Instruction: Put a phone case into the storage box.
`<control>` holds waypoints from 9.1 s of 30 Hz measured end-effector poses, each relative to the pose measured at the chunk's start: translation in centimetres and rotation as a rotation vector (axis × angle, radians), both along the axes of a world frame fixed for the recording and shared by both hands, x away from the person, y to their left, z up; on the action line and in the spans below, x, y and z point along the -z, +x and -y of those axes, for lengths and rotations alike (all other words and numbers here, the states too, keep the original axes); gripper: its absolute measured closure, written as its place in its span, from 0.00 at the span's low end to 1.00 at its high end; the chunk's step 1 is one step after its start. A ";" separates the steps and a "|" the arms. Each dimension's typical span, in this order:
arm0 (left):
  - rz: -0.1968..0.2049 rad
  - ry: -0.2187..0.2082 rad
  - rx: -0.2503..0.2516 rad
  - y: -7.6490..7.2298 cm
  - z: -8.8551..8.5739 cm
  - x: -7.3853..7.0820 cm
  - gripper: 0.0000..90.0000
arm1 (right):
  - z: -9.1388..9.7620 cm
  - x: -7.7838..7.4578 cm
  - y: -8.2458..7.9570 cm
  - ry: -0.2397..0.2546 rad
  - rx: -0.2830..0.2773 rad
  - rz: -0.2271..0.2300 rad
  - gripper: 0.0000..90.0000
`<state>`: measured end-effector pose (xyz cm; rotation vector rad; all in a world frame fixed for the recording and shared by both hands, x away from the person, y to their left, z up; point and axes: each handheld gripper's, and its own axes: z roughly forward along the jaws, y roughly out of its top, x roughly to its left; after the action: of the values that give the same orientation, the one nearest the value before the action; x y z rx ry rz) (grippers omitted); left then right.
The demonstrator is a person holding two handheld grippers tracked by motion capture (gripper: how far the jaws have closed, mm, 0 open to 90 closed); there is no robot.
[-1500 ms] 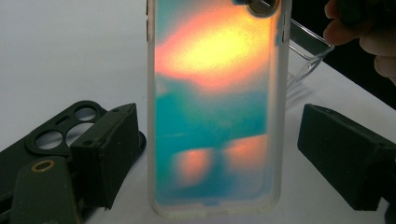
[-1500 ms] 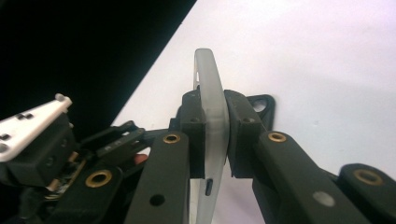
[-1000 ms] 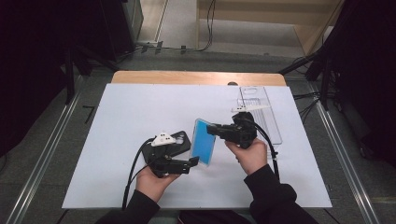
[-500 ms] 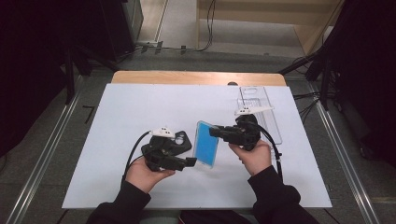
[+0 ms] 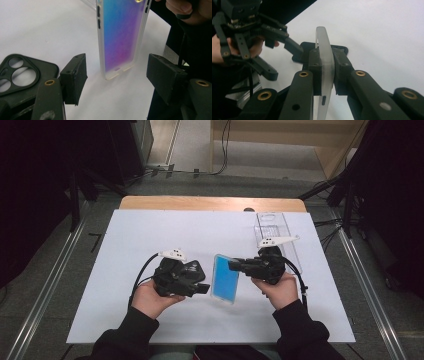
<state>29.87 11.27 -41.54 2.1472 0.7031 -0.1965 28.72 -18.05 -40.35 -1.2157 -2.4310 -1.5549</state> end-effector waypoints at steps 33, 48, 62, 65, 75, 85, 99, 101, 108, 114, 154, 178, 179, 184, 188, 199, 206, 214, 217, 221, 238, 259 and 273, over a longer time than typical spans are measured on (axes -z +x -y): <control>0.044 -0.073 0.133 0.5 0.4 -0.6 0.34 | -1.6 0.3 -0.6 0.000 -0.329 0.094 0.86; -0.020 -0.127 0.206 0.5 0.1 -0.5 0.74 | -2.1 0.4 -0.8 0.038 -0.431 0.095 0.86; 0.008 -0.115 0.255 0.0 0.2 -1.6 0.90 | -1.9 0.4 -0.7 0.070 -0.433 0.059 0.84; -0.001 -0.115 0.252 0.1 0.2 -1.6 0.90 | -1.8 0.3 -0.7 0.087 -0.427 0.048 0.70; 0.000 -0.106 0.184 0.4 -0.4 -1.9 0.90 | -1.3 -0.1 -1.0 0.090 -0.323 0.112 0.34; 0.011 -0.073 0.125 0.4 -0.7 -2.1 0.90 | -1.8 0.4 -1.1 0.054 -0.284 0.113 0.09; 0.052 -0.086 0.003 0.3 -1.3 -2.8 0.89 | -1.7 1.5 -0.9 0.037 -0.053 0.061 0.00; 0.066 -0.098 -0.028 0.3 -1.5 -3.0 0.89 | -1.8 1.7 -0.9 0.036 -0.026 0.068 0.00; 0.046 -0.094 -0.139 0.5 -2.0 -3.1 0.89 | -2.8 2.2 -1.3 -0.027 0.024 0.064 0.00; 0.030 -0.096 -0.177 0.7 -2.2 -2.9 0.89 | -3.8 2.2 -1.7 -0.061 0.078 0.079 0.00; 0.015 -0.025 -0.252 -0.4 0.5 -2.1 0.89 | -9.1 3.5 -3.1 -0.143 0.233 0.154 0.00; 0.034 -0.029 -0.245 -0.9 1.2 -2.0 0.83 | -8.7 3.7 -2.6 -0.124 0.186 0.131 0.18; 0.038 -0.030 -0.248 -0.9 1.2 -2.0 0.79 | -8.6 3.7 -2.6 -0.124 0.186 0.128 0.18; 0.021 -0.045 -0.250 -0.7 0.8 -2.1 0.68 | -8.4 3.8 -2.3 -0.128 0.190 0.109 0.18; -0.001 -0.053 -0.247 -0.6 0.4 -2.3 0.61 | -8.0 3.8 -2.1 -0.133 0.198 0.109 0.18; 0.016 -0.039 -0.216 -0.4 -0.6 -2.1 0.47 | -6.6 3.7 -1.6 -0.148 0.219 0.117 0.18; 0.023 -0.048 -0.152 -0.2 -1.3 -1.9 0.41 | -6.0 3.7 -1.5 -0.138 0.179 0.136 0.18; 0.055 -0.020 -0.052 0.0 -2.4 -1.0 0.37 | -5.0 3.5 -1.4 -0.106 0.151 0.123 0.18; 0.055 -0.025 -0.045 0.0 -2.8 -0.6 0.34 | -4.7 3.3 -1.4 -0.100 0.136 0.129 0.18; 0.032 -0.041 -0.009 0.0 -3.2 0.2 0.34 | -4.2 3.0 -1.4 -0.090 0.120 0.141 0.18; 0.050 0.015 0.039 -0.8 -4.5 3.0 0.34 | -2.5 2.0 -1.1 -0.063 0.076 0.158 0.19; 0.027 0.039 -0.028 -1.9 -6.4 3.8 0.34 | -0.7 -0.4 0.0 -0.038 0.052 0.159 0.19; 0.015 0.031 -0.088 -2.3 -7.6 3.8 0.34 | 1.5 -2.1 0.9 -0.023 0.138 0.164 0.19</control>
<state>27.59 18.82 -45.35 2.1396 0.7955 -0.1235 29.63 -19.54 -38.29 -1.3374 -2.5185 -1.7323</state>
